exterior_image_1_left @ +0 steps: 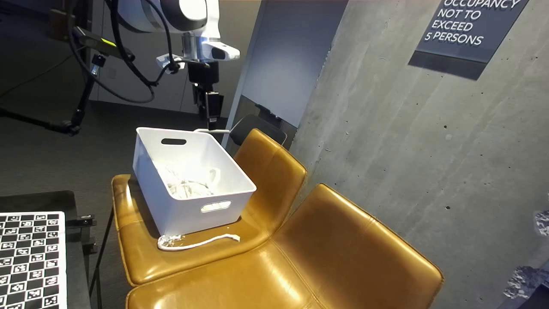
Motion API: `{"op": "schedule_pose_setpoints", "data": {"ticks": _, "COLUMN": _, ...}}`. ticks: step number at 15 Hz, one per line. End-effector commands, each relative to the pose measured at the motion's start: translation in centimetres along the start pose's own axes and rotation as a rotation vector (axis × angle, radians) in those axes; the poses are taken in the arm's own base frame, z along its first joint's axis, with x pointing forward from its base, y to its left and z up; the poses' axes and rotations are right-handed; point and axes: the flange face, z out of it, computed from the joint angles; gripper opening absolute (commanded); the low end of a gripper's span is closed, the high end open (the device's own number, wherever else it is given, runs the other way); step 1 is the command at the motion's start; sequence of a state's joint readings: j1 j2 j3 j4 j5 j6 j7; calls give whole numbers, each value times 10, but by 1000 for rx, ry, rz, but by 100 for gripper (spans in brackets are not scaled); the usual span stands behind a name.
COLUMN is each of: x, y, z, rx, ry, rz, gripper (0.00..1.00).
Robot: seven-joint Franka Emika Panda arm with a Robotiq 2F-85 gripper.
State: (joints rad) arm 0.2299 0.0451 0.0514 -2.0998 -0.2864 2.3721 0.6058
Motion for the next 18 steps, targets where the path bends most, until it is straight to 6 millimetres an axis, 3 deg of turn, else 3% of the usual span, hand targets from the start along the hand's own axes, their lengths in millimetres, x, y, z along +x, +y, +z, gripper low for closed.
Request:
{"op": "schedule_pose_setpoints", "data": {"ticks": 1, "x": -13, "y": 77, "z": 0, "rx": -34, "ry": -26, "rz": 51, "gripper": 100}}
{"op": "schedule_pose_setpoints", "data": {"ticks": 5, "x": -28, "y": 152, "z": 47, "rx": -84, "ry": -110, "rz": 96, "gripper": 100}}
{"op": "schedule_pose_setpoints", "data": {"ticks": 9, "x": -40, "y": 193, "z": 107, "rx": -117, "ry": -181, "rz": 125, "gripper": 100}}
{"op": "schedule_pose_setpoints", "data": {"ticks": 13, "x": -41, "y": 210, "z": 168, "rx": -155, "ry": -215, "rz": 151, "gripper": 100}}
{"op": "schedule_pose_setpoints", "data": {"ticks": 18, "x": -34, "y": 203, "z": 237, "rx": -176, "ry": -250, "rz": 161, "gripper": 100}}
